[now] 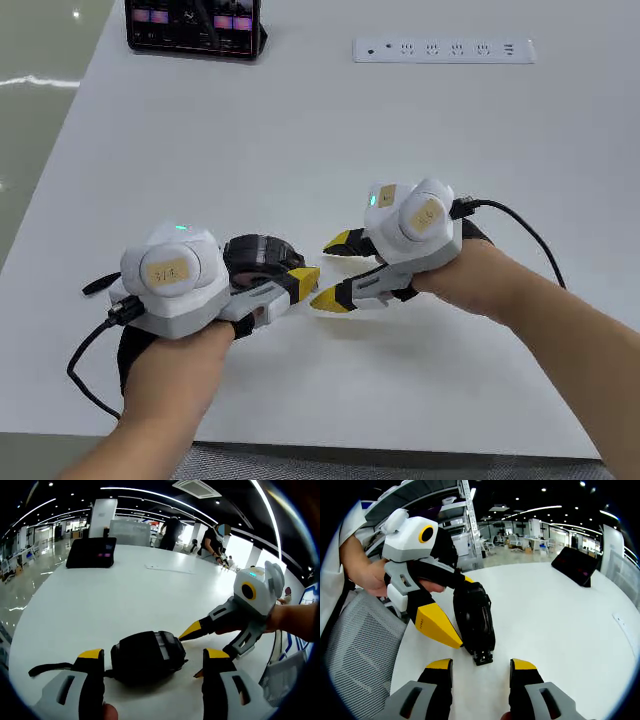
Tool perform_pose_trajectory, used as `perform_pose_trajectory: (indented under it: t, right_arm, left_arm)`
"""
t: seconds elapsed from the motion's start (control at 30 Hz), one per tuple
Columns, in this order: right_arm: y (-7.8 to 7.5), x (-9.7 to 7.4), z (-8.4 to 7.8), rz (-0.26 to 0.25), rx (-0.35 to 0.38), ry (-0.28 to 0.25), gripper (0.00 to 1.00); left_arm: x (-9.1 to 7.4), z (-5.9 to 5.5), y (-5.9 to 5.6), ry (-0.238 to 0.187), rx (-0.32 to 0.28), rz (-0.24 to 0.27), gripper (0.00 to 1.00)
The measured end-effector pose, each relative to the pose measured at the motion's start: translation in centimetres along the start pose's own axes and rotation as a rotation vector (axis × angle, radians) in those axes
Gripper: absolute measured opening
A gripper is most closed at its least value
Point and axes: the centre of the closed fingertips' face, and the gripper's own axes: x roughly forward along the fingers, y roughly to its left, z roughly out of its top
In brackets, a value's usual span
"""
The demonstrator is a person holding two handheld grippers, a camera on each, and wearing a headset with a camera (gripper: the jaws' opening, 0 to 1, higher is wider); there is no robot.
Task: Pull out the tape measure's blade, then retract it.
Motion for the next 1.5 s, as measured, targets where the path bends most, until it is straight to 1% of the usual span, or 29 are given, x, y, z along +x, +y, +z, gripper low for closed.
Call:
perform_pose_trajectory:
  t: [0.2,0.37,0.47,0.53,0.63,0.77,0.9,1.0,1.1,1.2,1.33,1.43,1.5]
  right_arm:
    - [-0.3,-1.4,0.0,-0.051,-0.013,-0.011,0.50]
    - [-0.3,-2.1,-0.4,-0.080,0.002,-0.013,0.55]
    - [-0.2,-2.6,-0.6,-0.094,0.005,-0.012,0.56]
    - [-0.1,-3.0,-0.7,-0.106,0.007,-0.016,0.59]
    - [0.0,-3.5,-0.8,-0.117,0.009,-0.019,0.60]
    - [0.1,-4.1,-1.0,-0.135,0.017,-0.018,0.61]
    - [0.2,-4.9,-1.2,-0.157,0.021,-0.025,0.64]
    - [0.3,-5.4,-1.3,-0.173,0.023,-0.028,0.67]
    - [0.2,-6.1,-1.5,-0.196,0.025,-0.025,0.70]
    - [0.2,-6.8,-1.7,-0.211,0.044,-0.022,0.73]
    - [0.1,-7.6,-1.7,-0.230,0.050,-0.022,0.75]
    - [0.1,-8.3,-1.8,-0.246,0.053,-0.021,0.77]
    - [0.3,-8.6,-1.9,-0.250,0.053,-0.020,0.77]
  left_arm:
    - [-0.5,0.6,-0.3,-0.013,0.052,-0.018,0.79]
    - [-0.9,1.0,-0.6,-0.024,0.086,-0.034,0.79]
    - [-1.2,1.0,-0.6,-0.021,0.108,-0.039,0.79]
    - [-1.4,1.0,-0.8,-0.022,0.124,-0.048,0.79]
    - [-1.6,1.2,-1.0,-0.022,0.149,-0.056,0.80]
    - [-1.9,1.2,-1.1,-0.019,0.178,-0.068,0.81]
    - [-2.3,1.3,-1.3,-0.025,0.207,-0.082,0.83]
    - [-2.5,1.1,-1.4,-0.020,0.229,-0.096,0.84]
    - [-2.8,0.9,-1.6,-0.012,0.265,-0.110,0.85]
    - [-3.2,0.9,-1.8,-0.010,0.291,-0.117,0.86]
    - [-3.5,0.9,-2.0,-0.005,0.312,-0.138,0.88]
    - [-3.7,0.8,-2.1,-0.002,0.341,-0.146,0.90]
    - [-3.9,0.9,-2.1,-0.001,0.344,-0.150,0.90]
